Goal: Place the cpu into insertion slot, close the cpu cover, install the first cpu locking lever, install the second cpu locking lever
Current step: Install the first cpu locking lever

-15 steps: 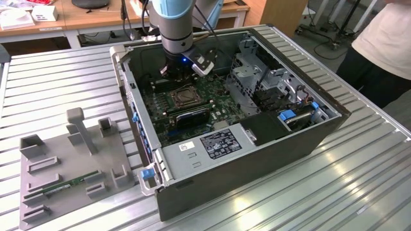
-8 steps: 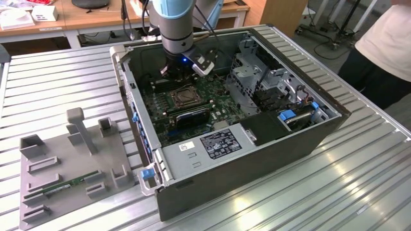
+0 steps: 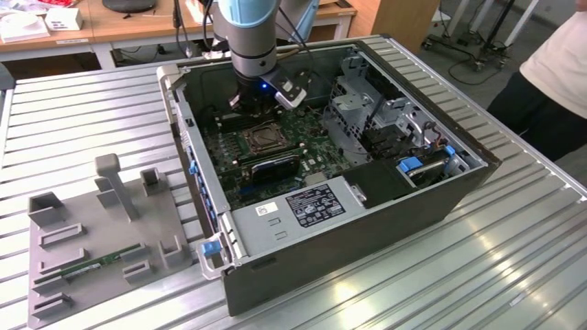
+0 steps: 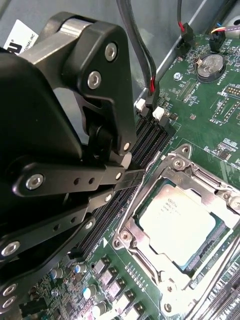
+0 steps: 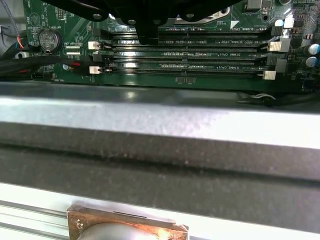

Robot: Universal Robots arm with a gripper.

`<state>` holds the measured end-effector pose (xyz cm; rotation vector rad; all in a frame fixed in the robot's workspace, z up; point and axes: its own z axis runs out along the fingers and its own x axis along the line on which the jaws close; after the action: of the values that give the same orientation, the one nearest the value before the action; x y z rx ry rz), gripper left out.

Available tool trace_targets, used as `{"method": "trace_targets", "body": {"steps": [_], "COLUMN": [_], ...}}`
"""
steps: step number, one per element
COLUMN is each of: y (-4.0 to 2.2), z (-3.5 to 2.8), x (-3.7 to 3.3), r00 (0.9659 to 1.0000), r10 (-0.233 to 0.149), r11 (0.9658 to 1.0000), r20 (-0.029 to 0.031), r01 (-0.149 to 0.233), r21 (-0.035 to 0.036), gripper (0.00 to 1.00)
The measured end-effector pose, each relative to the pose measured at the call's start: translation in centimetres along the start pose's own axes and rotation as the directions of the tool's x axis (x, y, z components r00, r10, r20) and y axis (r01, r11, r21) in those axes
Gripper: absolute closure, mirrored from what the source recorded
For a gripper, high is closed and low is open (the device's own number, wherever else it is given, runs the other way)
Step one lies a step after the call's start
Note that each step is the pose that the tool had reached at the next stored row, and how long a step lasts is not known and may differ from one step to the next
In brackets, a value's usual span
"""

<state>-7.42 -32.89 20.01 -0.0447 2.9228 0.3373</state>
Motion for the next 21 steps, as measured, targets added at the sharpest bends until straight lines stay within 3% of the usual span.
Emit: {"method": "trace_targets", "body": {"steps": [21], "y": [-0.16], "z": [0.66], "x": [0.14], "r00": [1.0], "r10": [0.0], "r11": [1.0], "r20": [-0.0001], "r01": [0.0], "r21": [0.0], "gripper": [0.89]}}
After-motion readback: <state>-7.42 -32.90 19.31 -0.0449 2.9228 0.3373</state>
